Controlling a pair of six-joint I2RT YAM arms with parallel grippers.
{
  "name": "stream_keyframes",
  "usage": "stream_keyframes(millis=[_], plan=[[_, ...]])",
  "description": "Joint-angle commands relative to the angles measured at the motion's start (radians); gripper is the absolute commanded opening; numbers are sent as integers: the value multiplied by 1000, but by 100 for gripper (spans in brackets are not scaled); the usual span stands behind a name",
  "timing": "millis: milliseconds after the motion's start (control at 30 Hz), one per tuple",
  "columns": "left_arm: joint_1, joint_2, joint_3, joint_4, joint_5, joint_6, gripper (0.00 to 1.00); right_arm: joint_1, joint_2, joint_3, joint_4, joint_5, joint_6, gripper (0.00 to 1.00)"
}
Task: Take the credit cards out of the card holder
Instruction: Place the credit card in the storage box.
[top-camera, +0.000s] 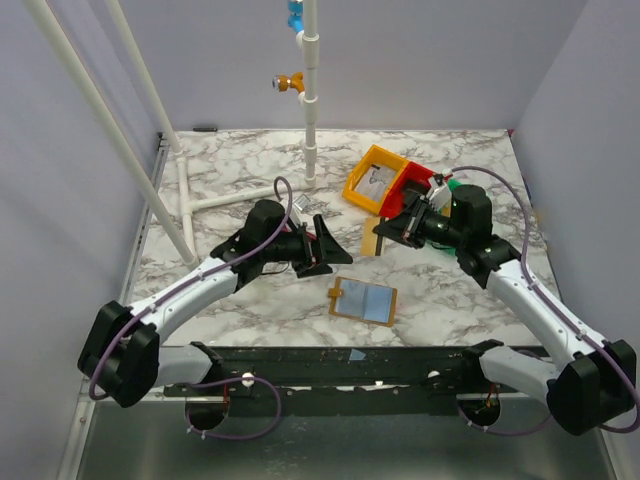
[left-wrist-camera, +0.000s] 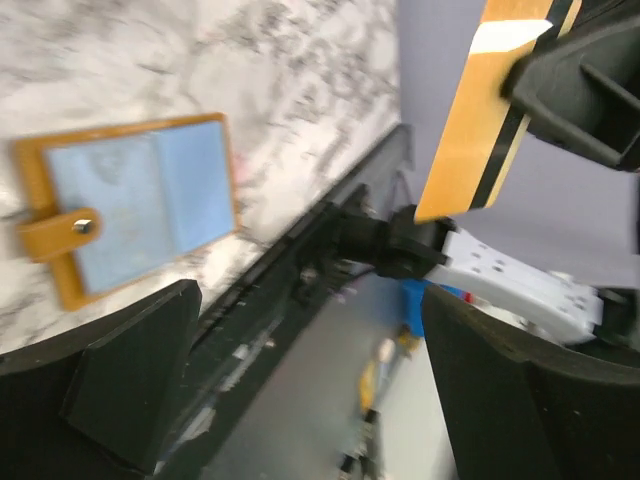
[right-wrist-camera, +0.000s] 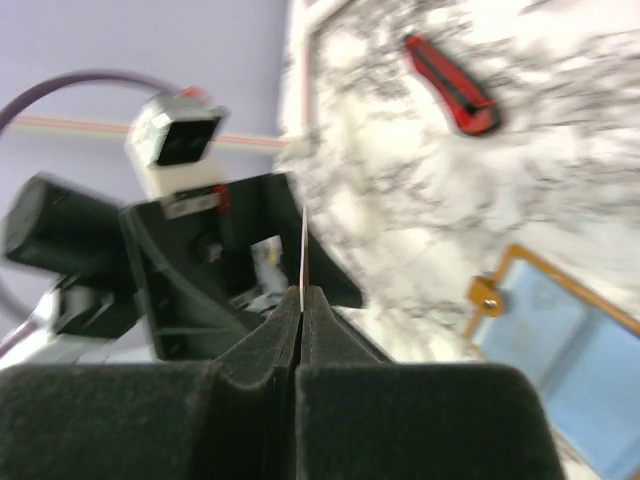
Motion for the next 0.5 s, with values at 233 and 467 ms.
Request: stream_keyframes(millis=[233, 467], plan=[[5, -181, 102, -446, -273, 319, 99, -7, 91, 241, -605, 681, -213, 1], [5, -229, 98, -492, -270, 366, 99, -101, 200, 352, -689, 872, -268, 1]])
